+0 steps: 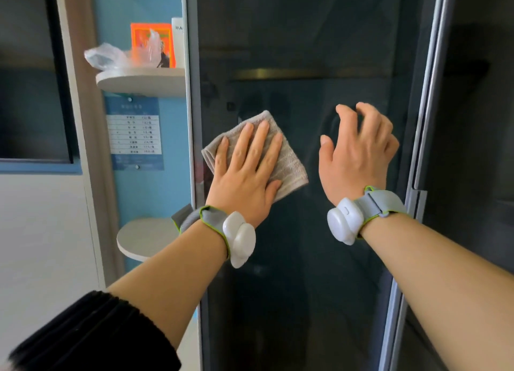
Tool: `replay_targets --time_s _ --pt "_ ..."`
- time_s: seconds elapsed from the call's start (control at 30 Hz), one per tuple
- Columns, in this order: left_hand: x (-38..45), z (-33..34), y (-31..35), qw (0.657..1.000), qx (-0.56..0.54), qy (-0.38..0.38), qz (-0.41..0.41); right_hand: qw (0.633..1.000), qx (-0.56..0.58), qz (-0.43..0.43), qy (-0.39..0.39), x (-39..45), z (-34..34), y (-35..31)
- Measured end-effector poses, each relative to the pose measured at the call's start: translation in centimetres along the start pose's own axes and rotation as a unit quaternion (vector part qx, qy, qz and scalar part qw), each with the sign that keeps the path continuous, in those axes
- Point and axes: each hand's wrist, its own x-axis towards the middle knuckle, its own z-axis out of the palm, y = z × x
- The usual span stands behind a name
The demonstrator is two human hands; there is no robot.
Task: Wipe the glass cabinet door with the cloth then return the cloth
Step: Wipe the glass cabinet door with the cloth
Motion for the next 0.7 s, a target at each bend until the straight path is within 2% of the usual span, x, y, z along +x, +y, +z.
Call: replay_targets --time_s 0.2,0.37,0.53,0.7 --pt "1.7 -1.3 -1.0 0.998 0.03 -0.028 0.046 1.0 0.012 -0.006 -0.011 3.3 -0.2 0.0" --pt "4.3 -2.8 -1.6 0.999 -0.008 -0.007 -0.035 0.999 0.025 -0.014 -0.018 4.8 -0.2 0.2" --pt "5.0 -3.4 -0.5 0.997 -0.007 -0.014 -0.071 0.998 0.043 -0.032 -0.024 5.5 -0.3 0.4" --pt "5.3 -3.5 -0.3 0.999 0.033 -0.033 -0.019 0.998 0.051 -0.035 -0.026 5.9 0.0 0.7"
